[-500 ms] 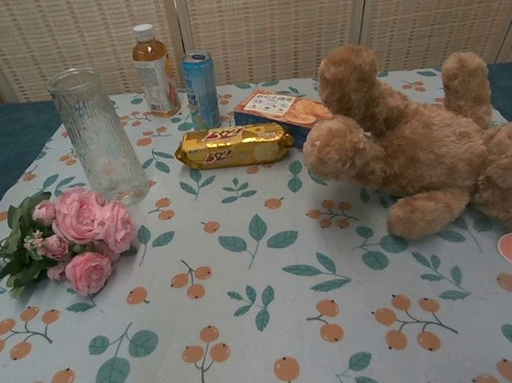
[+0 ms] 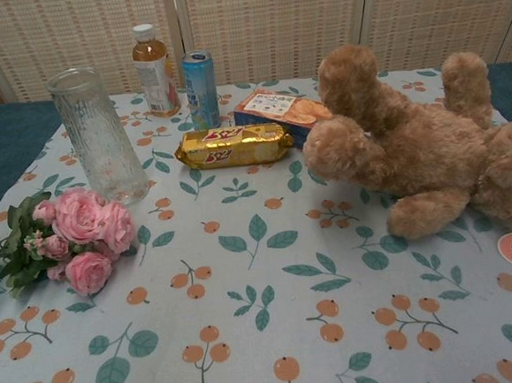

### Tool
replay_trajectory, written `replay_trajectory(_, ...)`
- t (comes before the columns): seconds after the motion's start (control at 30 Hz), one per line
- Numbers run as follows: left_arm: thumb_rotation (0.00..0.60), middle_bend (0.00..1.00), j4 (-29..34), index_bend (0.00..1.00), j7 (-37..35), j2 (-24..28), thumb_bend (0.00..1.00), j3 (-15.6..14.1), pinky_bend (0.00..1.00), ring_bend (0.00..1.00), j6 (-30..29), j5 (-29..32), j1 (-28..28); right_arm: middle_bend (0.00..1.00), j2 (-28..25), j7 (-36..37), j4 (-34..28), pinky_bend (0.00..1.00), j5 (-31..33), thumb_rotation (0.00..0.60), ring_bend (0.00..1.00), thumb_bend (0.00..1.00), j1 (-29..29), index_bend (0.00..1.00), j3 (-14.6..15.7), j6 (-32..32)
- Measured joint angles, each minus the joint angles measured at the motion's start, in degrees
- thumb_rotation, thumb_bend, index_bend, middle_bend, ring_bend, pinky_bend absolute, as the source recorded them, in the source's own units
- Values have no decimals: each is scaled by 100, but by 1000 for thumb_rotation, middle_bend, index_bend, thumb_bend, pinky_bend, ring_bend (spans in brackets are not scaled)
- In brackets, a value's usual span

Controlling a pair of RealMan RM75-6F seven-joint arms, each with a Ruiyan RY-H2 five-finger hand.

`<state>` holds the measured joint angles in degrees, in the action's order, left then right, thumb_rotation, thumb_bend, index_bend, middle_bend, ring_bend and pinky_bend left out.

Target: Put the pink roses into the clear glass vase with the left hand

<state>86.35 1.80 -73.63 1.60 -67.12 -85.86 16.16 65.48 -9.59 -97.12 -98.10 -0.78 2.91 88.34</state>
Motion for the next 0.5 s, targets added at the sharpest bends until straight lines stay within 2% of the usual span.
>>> replay_trajectory(0.1,600,0,59,0,271,-144,370,125,153,0,456,328,294,0,-1,-62,-31,0,68,600,0,177,25,0,-17,14)
replay_trajectory(0.3,600,0,158,0,984,-421,364,324,170,0,702,862,594,0,-6,-69,-68,0,133,600,0,177,25,0,-48,-22)
replay_trajectory(0.5,600,0,371,0,1297,-539,360,400,184,0,974,1106,871,0,10,-133,-79,0,155,600,0,177,8,0,-39,-92)
